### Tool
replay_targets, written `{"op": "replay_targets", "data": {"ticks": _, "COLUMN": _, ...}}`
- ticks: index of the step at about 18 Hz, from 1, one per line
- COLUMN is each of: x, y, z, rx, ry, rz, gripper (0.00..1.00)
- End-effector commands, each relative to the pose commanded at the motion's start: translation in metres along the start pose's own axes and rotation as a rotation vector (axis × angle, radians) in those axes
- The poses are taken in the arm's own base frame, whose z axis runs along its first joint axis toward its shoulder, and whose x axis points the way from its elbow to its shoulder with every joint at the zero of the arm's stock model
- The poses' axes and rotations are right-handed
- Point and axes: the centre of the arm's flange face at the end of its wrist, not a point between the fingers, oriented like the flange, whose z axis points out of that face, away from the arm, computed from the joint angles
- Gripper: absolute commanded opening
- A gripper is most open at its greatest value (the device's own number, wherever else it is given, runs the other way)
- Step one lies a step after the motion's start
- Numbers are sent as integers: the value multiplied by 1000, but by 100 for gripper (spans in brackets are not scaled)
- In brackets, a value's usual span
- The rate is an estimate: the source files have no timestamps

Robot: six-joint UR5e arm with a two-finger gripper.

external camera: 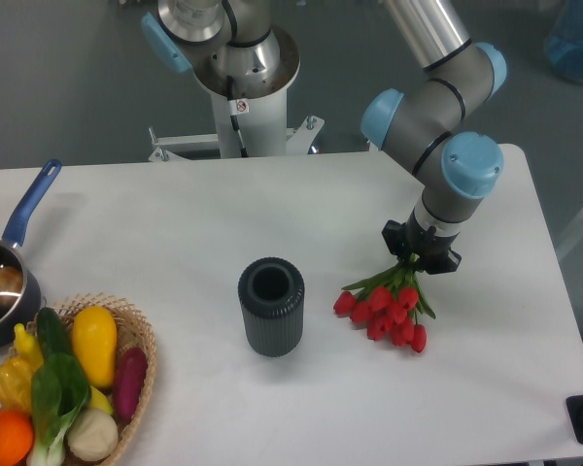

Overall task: Pick up the flowers from the table
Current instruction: 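Close the gripper on the tulip stems, then lift the tulip bouquet up off the table toward the grey vase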

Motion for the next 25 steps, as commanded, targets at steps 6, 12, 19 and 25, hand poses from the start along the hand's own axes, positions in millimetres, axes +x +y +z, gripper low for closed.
{"op": "replay_targets", "data": {"ticks": 6, "x": 4, "y": -26, "z": -70, "rx": 159, "ry": -83, "rz": 28, "gripper": 23}}
{"op": "replay_targets", "data": {"ticks": 12, "x": 10, "y": -52, "z": -125, "rx": 404, "ry": -100, "rz": 58, "gripper": 23}}
{"op": "replay_targets", "data": {"ticks": 19, "x": 15, "y": -64, "z": -158, "rx": 597, "ry": -86, "rz": 87, "gripper": 23}}
{"op": "replay_targets", "data": {"ticks": 25, "x": 21, "y": -66, "z": -177, "rx": 680, "ry": -82, "rz": 98, "gripper": 23}}
